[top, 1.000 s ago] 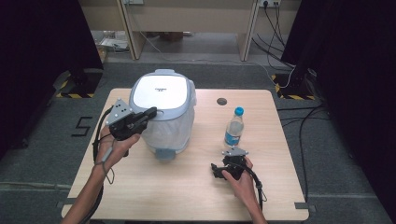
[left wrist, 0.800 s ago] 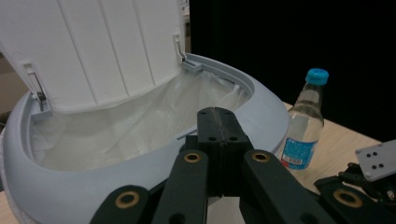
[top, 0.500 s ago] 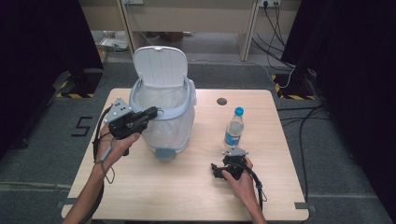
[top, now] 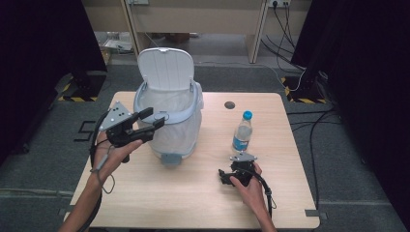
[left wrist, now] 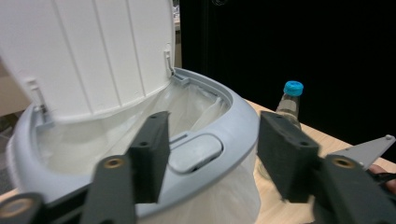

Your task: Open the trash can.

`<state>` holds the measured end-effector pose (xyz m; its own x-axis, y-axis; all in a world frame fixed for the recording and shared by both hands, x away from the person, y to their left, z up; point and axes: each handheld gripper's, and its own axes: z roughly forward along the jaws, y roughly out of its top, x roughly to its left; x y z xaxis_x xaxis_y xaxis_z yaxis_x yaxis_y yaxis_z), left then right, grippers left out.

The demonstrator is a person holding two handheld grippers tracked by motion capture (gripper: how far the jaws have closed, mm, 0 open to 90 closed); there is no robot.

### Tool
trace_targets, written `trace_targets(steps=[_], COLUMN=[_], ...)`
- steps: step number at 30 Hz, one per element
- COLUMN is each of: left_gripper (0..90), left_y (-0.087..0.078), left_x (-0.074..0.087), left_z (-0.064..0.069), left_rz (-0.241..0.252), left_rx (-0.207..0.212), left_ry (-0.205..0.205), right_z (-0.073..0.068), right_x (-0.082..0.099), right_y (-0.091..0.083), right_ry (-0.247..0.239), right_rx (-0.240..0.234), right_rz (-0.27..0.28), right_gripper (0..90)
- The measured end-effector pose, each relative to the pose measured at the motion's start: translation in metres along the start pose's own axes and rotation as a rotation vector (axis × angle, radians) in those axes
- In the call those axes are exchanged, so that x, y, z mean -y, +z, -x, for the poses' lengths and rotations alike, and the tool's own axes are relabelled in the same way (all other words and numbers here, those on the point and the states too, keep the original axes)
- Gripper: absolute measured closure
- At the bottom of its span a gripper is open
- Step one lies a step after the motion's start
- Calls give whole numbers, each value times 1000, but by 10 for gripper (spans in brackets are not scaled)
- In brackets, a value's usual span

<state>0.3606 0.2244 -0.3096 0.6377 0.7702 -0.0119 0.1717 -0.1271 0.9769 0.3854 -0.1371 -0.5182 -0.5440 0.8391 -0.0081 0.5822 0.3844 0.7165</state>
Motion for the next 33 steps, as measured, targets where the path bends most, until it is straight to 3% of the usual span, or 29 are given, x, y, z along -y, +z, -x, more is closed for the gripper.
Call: trace_targets(steps=[6, 12, 17, 24, 30, 33], left_gripper=[308, 207, 154, 148, 149, 163], left_y=[-20, -23, -22, -15, -11, -9], left_x=[21, 42, 69, 109, 124, 134], left_z=[-4, -5, -7, -11, -12, -17], left_rz=[6, -7, -18, -69, -85, -104], left_rx=[-28, -19, -18, -20, -25, -23], left_ry=[-45, -65, -112, -144, -143, -173], right_z=[0, 1, 1, 1, 1, 1], right_x=[0, -1, -1, -1, -1, -1], right_y=[1, 1, 1, 1, 1, 1], right_ry=[-2, -4, -6, -5, -5, -5], right_rx=[0, -4, -4, -5, -5, -5], right_rz=[-1, -4, -4, -5, -5, -5], right_gripper=[109, 104, 103, 103, 103, 103])
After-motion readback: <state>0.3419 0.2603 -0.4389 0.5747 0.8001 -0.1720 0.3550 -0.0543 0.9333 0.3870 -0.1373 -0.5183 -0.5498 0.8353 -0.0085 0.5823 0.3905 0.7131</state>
